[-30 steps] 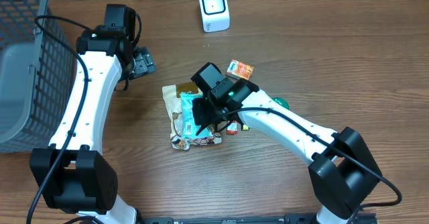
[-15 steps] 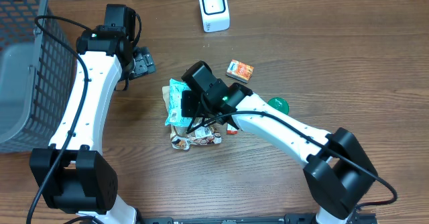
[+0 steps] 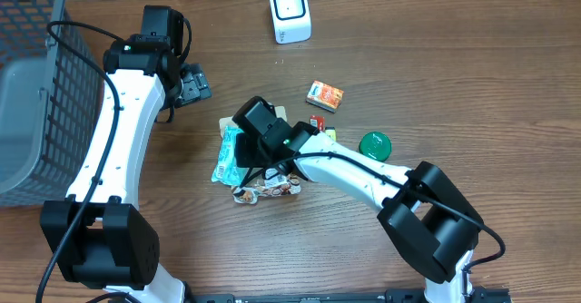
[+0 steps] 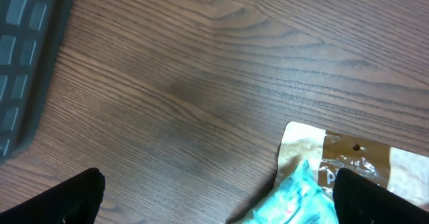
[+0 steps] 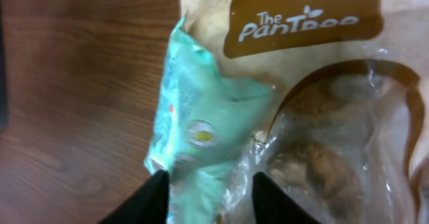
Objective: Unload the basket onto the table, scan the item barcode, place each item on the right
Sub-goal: 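Carry the wipes pack left over the snack bag, then release the wipes pack beside the snack bag and withdraw right gripper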
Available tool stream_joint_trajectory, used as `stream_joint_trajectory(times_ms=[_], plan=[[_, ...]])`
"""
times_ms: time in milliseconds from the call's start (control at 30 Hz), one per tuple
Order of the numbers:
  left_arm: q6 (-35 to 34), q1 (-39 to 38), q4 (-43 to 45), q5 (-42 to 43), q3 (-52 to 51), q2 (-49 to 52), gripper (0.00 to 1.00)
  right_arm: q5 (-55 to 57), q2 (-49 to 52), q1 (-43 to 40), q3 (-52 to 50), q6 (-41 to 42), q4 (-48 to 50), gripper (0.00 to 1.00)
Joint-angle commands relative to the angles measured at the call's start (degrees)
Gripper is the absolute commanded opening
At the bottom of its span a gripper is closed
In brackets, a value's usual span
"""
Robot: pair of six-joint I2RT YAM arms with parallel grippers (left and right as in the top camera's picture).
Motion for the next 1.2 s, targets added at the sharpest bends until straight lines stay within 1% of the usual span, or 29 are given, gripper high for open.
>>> stream_joint_trajectory(times_ms=[0,67,233,300,333,433,533,667,800,867,900,1000,1167], plan=[[0.02,-0.04,0.09,-0.76,0.98,-0.2,1.0,-0.17,-2.14,-1.73,3.69,-2.16,-1.95,0.5],[0.02,-0.04,0.09,-0.76,0.98,-0.2,1.0,-0.17,-3.28,-3.15,6.91,-4.61,-5.7,0.58],[0.02,-0.04,0.09,-0.76,0.98,-0.2,1.0,-0.15,-3.78,-7.56,17.35,-8.2,-20.37,0.6],[0.02,-0.04,0.09,-0.76,0.98,-0.2,1.0,-0.17,-3.78,-9.49,19.91,-9.18,-25.29,0.6],[0.02,-0.04,0.09,-0.76,0.98,-0.2,1.0,-0.15,-3.78,-10.67,20.81,-9.66,-27.67,0.6],[0.02,-0.04,0.09,-0.76,0.98,-0.2,1.0,-0.17,-3.78,-13.88,21.05,-9.64,-32.06,0.67],[0.02,-0.04,0.09,-0.76,0.98,-0.2,1.0,-0.13,-3.78,-16.59,21.0,-9.66,-35.56,0.67],[0.02,-0.04,0.09,-0.76,0.98,-0.2,1.0,-0.13,-3.76,-19.71,20.98,-9.73,-35.21,0.57],[0.02,-0.04,0.09,-0.76,0.98,-0.2,1.0,-0.17,-3.76,-21.62,20.98,-10.93,-35.36,0.4],[0.02,-0.04,0.09,-0.76,0.98,-0.2,1.0,-0.33,-3.69,-21.77,20.79,-10.88,-36.15,0.2],[0.02,-0.04,0.09,-0.76,0.98,-0.2,1.0,-0.39,-3.63,-21.77,20.5,-10.88,-36.79,0.17],[0.02,-0.04,0.09,-0.76,0.98,-0.2,1.0,-0.35,-3.61,-21.11,19.17,-10.71,-39.17,0.09],[0.02,-0.04,0.09,-0.76,0.98,-0.2,1.0,0.63,-3.5,-19.78,14.95,-10.71,-40.13,0.1]])
